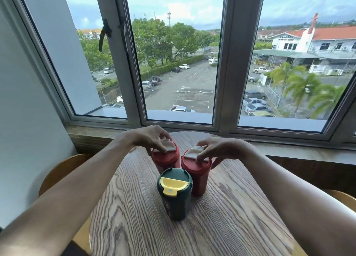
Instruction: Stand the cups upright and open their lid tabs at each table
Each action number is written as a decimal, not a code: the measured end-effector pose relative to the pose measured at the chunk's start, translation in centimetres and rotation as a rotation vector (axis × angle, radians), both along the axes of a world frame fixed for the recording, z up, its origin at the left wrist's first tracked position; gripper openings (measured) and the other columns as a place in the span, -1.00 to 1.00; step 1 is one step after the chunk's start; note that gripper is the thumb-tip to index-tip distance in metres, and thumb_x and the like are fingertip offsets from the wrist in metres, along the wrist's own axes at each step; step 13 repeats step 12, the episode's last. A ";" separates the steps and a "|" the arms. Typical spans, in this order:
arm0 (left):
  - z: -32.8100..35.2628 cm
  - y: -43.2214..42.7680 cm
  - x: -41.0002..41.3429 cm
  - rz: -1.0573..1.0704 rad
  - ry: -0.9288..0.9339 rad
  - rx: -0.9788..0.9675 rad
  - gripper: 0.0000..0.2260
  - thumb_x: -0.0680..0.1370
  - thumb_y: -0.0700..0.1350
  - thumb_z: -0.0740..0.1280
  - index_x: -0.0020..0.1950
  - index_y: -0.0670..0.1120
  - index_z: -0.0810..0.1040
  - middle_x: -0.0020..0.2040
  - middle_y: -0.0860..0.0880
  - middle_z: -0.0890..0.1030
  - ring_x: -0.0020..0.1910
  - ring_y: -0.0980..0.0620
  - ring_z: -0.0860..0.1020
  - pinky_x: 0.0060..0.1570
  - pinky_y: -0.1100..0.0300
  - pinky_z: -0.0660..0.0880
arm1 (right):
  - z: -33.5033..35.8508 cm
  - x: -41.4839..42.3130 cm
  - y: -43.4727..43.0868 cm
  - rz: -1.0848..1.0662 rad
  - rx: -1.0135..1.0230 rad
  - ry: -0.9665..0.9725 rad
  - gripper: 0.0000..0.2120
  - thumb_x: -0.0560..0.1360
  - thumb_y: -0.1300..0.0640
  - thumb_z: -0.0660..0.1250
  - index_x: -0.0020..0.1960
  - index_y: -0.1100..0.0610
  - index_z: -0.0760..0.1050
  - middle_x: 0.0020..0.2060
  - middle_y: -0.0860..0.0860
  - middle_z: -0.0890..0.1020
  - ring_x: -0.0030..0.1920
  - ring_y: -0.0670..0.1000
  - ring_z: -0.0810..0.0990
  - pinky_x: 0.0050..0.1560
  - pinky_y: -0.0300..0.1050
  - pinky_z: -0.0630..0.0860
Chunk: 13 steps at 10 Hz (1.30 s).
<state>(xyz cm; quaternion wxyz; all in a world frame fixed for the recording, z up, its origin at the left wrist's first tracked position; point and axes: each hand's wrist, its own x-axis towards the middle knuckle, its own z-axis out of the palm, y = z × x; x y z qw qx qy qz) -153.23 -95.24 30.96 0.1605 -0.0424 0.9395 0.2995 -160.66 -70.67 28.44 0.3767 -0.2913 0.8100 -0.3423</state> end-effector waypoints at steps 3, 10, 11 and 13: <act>0.4 1.0 0.6 -0.043 -0.107 -0.015 -0.51 0.45 -0.22 0.49 0.36 -0.05 0.51 0.21 -0.01 0.40 0.15 -0.09 0.50 -0.30 0.05 0.66 | 0.0 0.1 0.2 -0.011 -0.015 -0.016 -0.71 0.41 0.23 0.44 0.11 0.11 0.52 -0.08 0.05 0.60 -0.11 -0.02 0.62 -0.17 -0.09 0.60; -4.7 2.0 5.3 0.183 0.228 -0.012 -0.37 0.47 0.14 0.25 0.53 0.14 0.23 0.53 0.00 0.31 0.49 -0.02 0.28 0.48 -0.09 0.21 | -2.3 3.5 1.0 -0.273 -0.227 0.126 -0.51 0.45 0.19 0.43 0.34 0.14 0.39 0.14 0.13 0.55 -0.05 -0.01 0.53 -0.14 -0.21 0.42; -4.3 2.5 6.2 0.239 0.327 0.001 -0.48 0.58 0.02 0.28 0.53 0.04 0.27 0.48 -0.08 0.38 0.44 -0.06 0.35 0.44 -0.04 0.28 | -2.1 3.7 1.0 -0.269 -0.204 0.228 -0.47 0.43 0.17 0.46 0.36 0.14 0.40 0.18 0.15 0.57 0.10 0.09 0.57 0.02 -0.14 0.47; -3.6 3.5 7.4 0.312 0.433 -0.024 -0.58 0.62 -0.01 0.25 0.48 -0.03 0.36 0.37 -0.14 0.49 0.33 -0.11 0.45 0.31 0.01 0.40 | -2.0 4.8 1.0 -0.305 -0.234 0.398 -0.50 0.44 0.14 0.45 0.33 0.14 0.41 0.14 0.11 0.54 0.09 0.06 0.53 0.03 -0.13 0.46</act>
